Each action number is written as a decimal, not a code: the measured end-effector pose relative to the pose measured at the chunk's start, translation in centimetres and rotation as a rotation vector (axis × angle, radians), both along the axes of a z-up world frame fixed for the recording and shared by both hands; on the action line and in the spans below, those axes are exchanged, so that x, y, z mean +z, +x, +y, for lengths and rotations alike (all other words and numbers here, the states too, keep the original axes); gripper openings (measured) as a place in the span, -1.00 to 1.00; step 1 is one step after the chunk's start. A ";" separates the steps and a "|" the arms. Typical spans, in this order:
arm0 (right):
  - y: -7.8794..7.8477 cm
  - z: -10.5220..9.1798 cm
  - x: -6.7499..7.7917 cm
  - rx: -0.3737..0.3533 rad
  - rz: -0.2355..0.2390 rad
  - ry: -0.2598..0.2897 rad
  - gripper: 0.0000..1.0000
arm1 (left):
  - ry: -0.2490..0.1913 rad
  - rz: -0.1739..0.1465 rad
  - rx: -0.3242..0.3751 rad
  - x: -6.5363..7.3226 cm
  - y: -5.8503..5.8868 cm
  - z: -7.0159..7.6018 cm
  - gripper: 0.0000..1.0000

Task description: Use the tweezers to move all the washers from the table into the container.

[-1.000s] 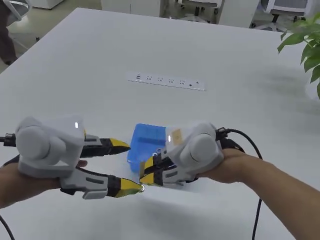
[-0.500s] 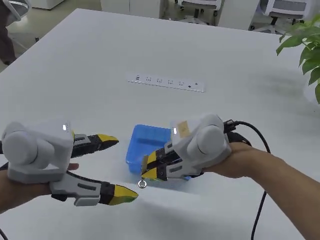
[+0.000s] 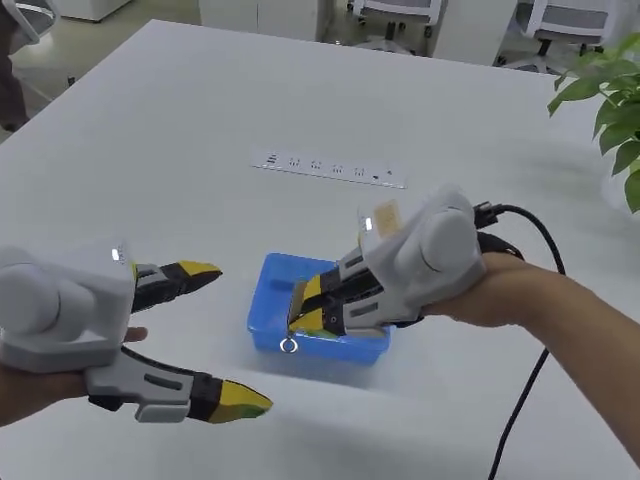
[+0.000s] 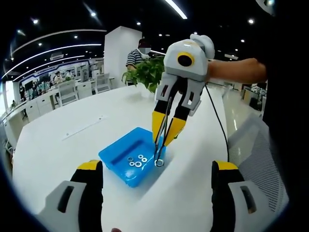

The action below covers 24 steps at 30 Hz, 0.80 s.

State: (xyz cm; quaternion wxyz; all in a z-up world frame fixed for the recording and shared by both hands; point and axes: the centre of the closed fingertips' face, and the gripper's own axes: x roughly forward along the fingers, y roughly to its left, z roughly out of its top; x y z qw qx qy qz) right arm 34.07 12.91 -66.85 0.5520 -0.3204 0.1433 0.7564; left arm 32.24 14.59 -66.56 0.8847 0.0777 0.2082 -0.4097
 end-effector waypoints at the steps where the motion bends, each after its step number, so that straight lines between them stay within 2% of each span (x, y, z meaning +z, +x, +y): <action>1: 0.1 0.0 0.2 -0.001 -0.002 0.001 -0.86 | -0.002 -0.004 0.003 0.1 0.1 0.0 0.98; 4: 0.5 0.0 0.6 -0.004 -0.004 0.006 -0.86 | -0.009 -0.013 0.005 0.4 0.2 0.0 0.98; 13: 2.0 0.0 1.3 -0.029 -0.013 0.022 -0.85 | 0.007 -0.012 -0.006 0.3 0.2 0.1 0.98; 24: 4.2 -0.2 0.0 -0.067 -0.007 0.010 -0.85 | 0.004 -0.012 -0.009 0.5 0.6 0.3 0.98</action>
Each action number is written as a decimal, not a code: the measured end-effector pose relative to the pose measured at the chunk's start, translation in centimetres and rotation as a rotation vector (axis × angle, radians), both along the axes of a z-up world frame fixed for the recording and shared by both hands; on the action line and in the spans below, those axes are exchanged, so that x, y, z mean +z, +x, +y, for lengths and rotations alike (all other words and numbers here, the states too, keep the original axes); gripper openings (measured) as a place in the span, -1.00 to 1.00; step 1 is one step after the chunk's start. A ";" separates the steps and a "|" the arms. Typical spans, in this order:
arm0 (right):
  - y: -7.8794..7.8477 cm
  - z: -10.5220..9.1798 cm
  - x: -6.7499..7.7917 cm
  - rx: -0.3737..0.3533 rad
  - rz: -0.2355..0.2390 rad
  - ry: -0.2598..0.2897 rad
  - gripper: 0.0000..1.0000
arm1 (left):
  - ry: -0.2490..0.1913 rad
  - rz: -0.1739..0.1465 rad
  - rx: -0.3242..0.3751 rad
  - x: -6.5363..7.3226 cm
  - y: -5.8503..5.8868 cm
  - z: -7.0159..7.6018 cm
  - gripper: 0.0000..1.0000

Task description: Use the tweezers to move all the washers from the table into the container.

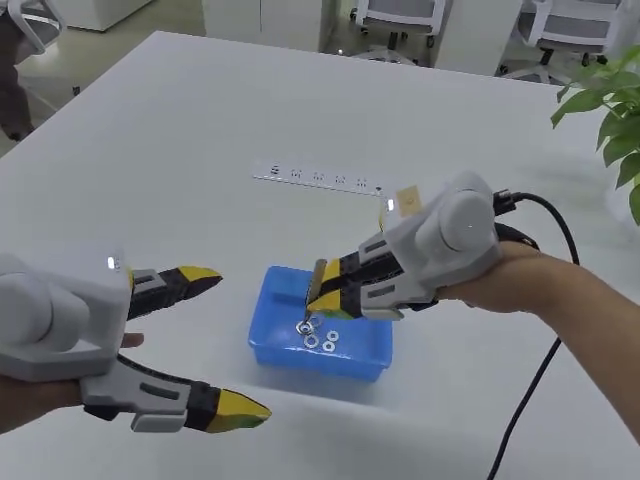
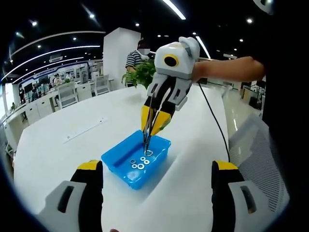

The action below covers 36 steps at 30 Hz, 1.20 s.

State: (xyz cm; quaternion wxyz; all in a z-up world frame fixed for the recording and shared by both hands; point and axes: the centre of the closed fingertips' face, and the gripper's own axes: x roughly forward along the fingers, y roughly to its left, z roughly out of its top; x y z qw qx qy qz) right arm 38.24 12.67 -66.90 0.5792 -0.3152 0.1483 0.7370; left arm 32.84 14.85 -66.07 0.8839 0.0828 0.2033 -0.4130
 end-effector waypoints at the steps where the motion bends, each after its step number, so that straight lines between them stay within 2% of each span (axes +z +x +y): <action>1: 0.2 0.0 -0.2 -0.003 0.001 -0.002 -0.85 | 0.002 0.001 0.000 0.0 0.0 0.0 0.97; 12: 1.3 1.2 -1.6 -0.019 -0.005 0.001 -0.85 | -0.009 -0.002 0.006 0.1 0.6 0.1 0.96; 36: 1.8 2.2 -6.2 -0.032 0.023 -0.032 -0.85 | -0.007 0.008 0.004 -0.4 1.8 0.4 0.92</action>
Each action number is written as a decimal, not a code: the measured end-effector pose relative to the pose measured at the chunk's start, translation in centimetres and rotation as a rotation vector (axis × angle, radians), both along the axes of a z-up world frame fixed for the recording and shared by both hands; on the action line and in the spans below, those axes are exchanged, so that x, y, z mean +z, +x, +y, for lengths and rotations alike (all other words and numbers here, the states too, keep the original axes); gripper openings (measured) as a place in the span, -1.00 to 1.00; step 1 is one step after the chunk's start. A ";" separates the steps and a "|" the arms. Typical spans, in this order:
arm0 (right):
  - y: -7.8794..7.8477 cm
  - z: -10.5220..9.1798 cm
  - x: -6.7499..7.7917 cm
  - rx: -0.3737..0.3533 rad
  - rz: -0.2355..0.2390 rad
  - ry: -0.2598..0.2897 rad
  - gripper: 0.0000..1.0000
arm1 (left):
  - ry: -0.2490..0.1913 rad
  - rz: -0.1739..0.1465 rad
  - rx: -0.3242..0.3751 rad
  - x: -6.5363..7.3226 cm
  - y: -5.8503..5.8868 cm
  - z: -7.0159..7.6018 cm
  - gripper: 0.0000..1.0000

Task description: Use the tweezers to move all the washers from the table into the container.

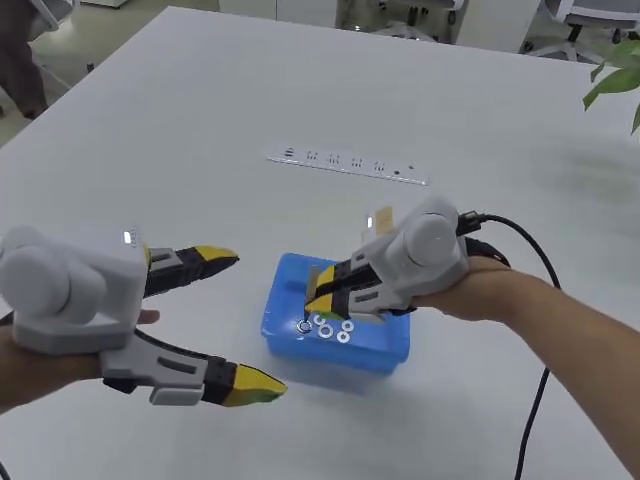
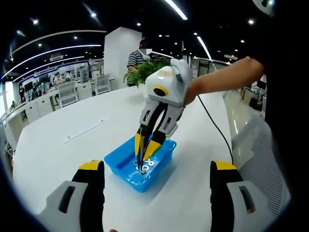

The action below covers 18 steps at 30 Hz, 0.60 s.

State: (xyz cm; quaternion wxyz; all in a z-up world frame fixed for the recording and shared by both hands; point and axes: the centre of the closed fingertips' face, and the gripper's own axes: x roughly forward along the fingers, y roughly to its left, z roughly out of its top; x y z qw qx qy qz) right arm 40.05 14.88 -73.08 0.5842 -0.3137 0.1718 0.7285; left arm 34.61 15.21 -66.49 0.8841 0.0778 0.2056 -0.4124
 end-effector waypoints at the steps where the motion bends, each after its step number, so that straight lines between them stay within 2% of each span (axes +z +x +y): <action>1: 0.0 0.0 -0.1 0.000 0.001 -0.002 -0.85 | 0.000 0.001 -0.002 0.0 0.1 0.0 0.91; 5: 0.0 0.0 -0.8 0.001 -0.003 -0.018 -0.85 | 0.001 0.005 -0.009 -0.2 0.3 0.0 0.86; 7: 0.1 0.0 -1.3 0.003 -0.008 -0.026 -0.85 | 0.002 0.025 -0.021 -0.4 0.3 -0.1 0.73; 10: 0.1 0.0 -1.5 0.004 -0.003 -0.029 -0.85 | 0.014 0.019 -0.031 -0.6 0.7 -0.2 0.70; 16: 0.0 0.1 -2.0 0.004 0.004 -0.035 -0.85 | 0.007 0.029 -0.050 -0.7 1.5 -0.4 0.50; 18: 0.0 0.1 -2.2 0.004 0.005 -0.037 -0.85 | 0.006 0.030 -0.060 -0.7 1.7 -0.5 0.38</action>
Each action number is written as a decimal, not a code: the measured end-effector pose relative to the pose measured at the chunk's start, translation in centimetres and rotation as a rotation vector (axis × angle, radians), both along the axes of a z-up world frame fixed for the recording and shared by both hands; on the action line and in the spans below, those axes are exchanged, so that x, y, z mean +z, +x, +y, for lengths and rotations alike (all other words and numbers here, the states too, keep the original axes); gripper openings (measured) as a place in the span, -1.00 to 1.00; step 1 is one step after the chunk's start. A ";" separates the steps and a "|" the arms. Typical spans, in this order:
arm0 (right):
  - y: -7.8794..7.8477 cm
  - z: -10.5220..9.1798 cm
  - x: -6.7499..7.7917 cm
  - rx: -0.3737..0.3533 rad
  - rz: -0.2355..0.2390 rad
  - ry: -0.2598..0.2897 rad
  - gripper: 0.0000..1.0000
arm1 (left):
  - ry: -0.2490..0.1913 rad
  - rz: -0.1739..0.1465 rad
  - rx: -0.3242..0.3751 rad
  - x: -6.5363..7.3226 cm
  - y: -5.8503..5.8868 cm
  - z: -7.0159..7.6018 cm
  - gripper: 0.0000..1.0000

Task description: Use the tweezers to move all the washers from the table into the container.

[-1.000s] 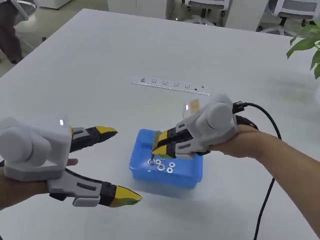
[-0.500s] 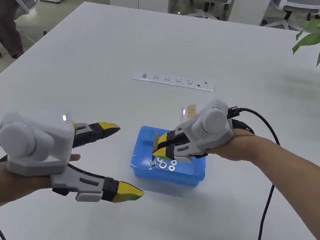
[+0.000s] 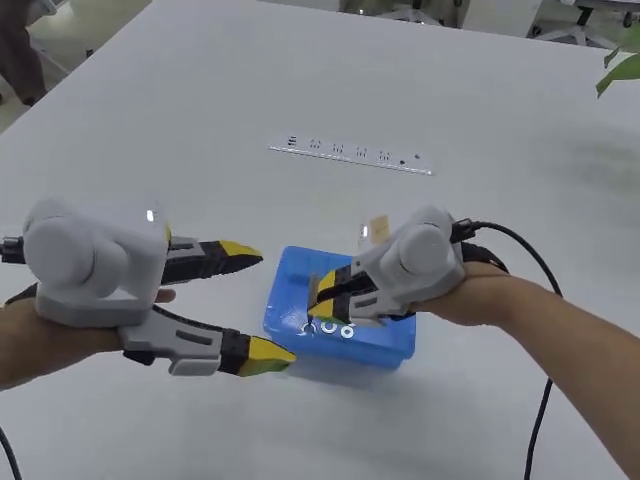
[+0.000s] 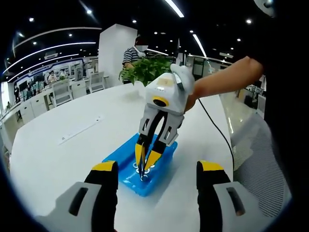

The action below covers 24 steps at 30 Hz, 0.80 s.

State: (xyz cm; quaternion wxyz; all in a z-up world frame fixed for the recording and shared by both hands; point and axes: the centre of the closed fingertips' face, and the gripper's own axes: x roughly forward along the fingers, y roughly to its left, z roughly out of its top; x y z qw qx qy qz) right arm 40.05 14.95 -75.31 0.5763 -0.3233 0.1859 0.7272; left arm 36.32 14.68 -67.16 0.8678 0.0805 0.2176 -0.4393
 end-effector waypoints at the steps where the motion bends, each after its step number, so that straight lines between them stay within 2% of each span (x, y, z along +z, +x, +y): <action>1: 0.0 0.0 -0.1 0.002 0.001 -0.001 -0.85 | 0.002 0.000 -0.007 0.0 0.2 -0.1 0.34; 16: -0.1 0.2 -0.1 0.013 -0.005 0.001 -0.85 | 0.070 -0.033 -0.083 -0.5 2.5 -0.6 -0.31; 24: 0.0 0.1 -0.1 0.016 -0.007 -0.002 -0.85 | 0.096 -0.040 -0.124 -1.1 3.0 -1.3 -0.50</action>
